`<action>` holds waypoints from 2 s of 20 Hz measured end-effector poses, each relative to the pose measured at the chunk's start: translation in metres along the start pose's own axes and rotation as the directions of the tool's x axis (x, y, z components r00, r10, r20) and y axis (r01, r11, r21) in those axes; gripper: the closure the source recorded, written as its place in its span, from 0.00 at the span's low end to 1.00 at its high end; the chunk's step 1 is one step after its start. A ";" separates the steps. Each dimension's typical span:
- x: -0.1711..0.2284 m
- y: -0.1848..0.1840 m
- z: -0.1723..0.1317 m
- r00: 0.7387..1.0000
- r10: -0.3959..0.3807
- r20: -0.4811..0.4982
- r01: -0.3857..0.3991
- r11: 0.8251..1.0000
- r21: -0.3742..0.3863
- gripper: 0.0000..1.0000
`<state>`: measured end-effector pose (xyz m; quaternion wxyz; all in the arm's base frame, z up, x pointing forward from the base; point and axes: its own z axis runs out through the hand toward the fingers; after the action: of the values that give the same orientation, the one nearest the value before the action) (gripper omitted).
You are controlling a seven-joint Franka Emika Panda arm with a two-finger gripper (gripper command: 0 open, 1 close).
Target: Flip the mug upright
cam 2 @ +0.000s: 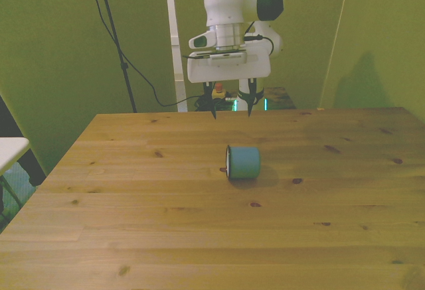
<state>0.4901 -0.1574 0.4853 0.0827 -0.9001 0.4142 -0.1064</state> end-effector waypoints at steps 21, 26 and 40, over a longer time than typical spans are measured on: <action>0.068 0.000 0.114 0.902 -0.187 0.389 0.059 0.946 0.319 0.00; 0.073 -0.002 0.139 0.848 -0.245 0.469 0.043 0.916 0.400 0.00; 0.057 -0.021 0.149 0.782 -0.322 0.533 0.009 0.861 0.508 1.00</action>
<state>0.5798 -0.1785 0.3539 0.4194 -0.8711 0.2432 0.0788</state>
